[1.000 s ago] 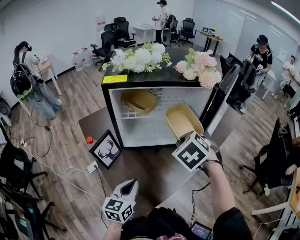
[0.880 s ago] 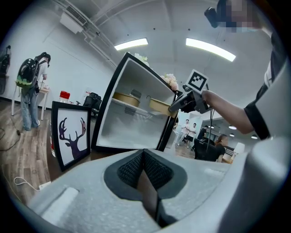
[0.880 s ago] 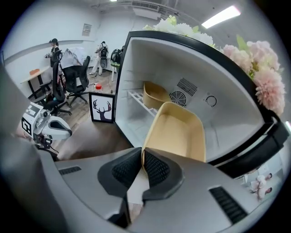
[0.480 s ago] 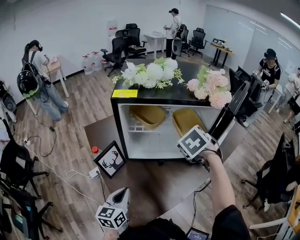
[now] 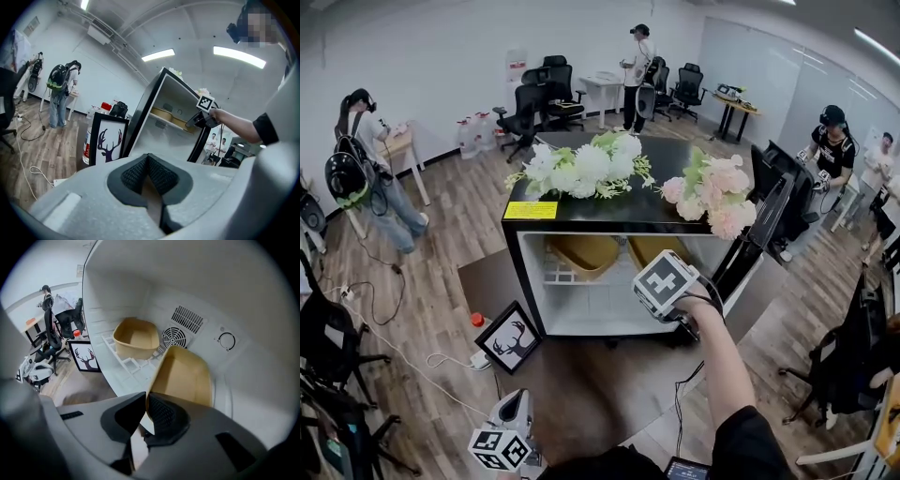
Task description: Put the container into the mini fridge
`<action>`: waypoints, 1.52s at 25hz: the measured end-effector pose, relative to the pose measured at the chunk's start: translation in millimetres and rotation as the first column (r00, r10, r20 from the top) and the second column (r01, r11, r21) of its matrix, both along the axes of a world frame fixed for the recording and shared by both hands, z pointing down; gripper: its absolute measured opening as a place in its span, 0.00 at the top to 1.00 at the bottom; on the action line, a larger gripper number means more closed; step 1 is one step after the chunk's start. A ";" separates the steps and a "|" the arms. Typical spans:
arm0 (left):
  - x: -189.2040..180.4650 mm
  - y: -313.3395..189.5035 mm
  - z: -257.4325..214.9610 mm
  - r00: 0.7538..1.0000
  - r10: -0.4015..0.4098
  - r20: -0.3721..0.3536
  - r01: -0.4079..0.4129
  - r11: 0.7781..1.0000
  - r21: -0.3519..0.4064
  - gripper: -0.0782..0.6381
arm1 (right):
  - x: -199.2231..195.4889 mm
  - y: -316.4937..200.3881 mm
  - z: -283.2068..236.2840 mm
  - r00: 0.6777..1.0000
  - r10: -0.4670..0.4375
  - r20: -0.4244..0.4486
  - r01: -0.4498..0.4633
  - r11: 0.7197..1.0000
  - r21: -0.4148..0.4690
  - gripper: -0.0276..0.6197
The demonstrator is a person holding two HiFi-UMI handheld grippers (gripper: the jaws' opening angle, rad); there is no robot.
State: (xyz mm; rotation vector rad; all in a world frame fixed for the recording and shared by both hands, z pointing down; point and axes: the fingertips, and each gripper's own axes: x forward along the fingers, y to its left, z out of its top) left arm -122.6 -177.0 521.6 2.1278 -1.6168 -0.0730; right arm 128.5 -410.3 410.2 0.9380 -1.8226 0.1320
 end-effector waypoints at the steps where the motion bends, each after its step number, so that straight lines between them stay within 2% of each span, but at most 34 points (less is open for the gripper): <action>1: -0.8 -2.0 -0.3 1.000 -0.007 0.001 0.007 1.000 0.001 0.88 | 0.2 -2.5 -0.7 1.000 -0.002 -0.005 0.002 1.000 0.000 0.91; 4: -0.9 -7.2 0.3 1.000 -0.016 0.010 0.016 1.000 0.001 0.88 | -0.4 -10.3 -0.6 1.000 -0.013 -0.026 0.013 1.000 0.002 0.91; 9: -2.3 -16.5 1.7 0.999 -0.021 0.026 0.021 1.000 -0.004 0.88 | 2.1 -19.4 -0.6 1.000 -0.001 -0.014 0.001 1.000 -0.015 0.90; 14: -6.4 -21.8 -0.7 0.999 -0.020 0.031 0.020 1.000 -0.003 0.88 | 7.7 -26.9 -0.7 0.999 0.010 -0.035 -0.010 1.000 0.008 0.89; 15: -6.3 -23.3 -1.3 0.999 -0.018 0.032 0.018 1.000 -0.001 0.88 | 9.0 -27.1 -0.8 0.999 0.014 -0.038 -0.013 1.000 0.012 0.87; 17: -5.3 -25.6 -2.5 0.999 -0.012 0.033 0.012 1.000 0.003 0.88 | 8.2 -27.2 -3.2 1.000 0.007 -0.027 -0.006 1.000 0.027 0.77; 19: -4.1 -26.8 -3.8 0.999 -0.006 0.035 0.006 1.000 0.007 0.88 | 3.2 -27.9 -8.2 1.000 -0.008 0.006 0.008 0.999 0.052 0.68; 25: 4.0 -30.6 -12.7 0.999 0.026 0.043 -0.027 0.999 0.031 0.88 | -3.5 -19.1 -39.9 0.988 -0.027 0.155 0.003 0.989 0.148 0.63; 30: 7.1 -33.6 -19.1 0.999 0.034 0.029 -0.035 0.999 0.039 0.88 | -4.8 7.4 -60.6 0.970 -0.079 0.229 0.015 0.964 0.266 0.57; 35: 15.1 -32.9 -32.8 0.998 0.062 0.018 -0.063 0.995 0.072 0.88 | -2.9 45.0 -82.1 0.926 -0.112 0.359 -0.038 0.922 0.385 0.56; 38: 26.9 -34.8 -34.9 0.995 0.100 0.018 -0.101 0.992 0.076 0.88 | 1.7 66.0 -88.3 0.874 -0.108 0.473 -0.121 0.896 0.428 0.57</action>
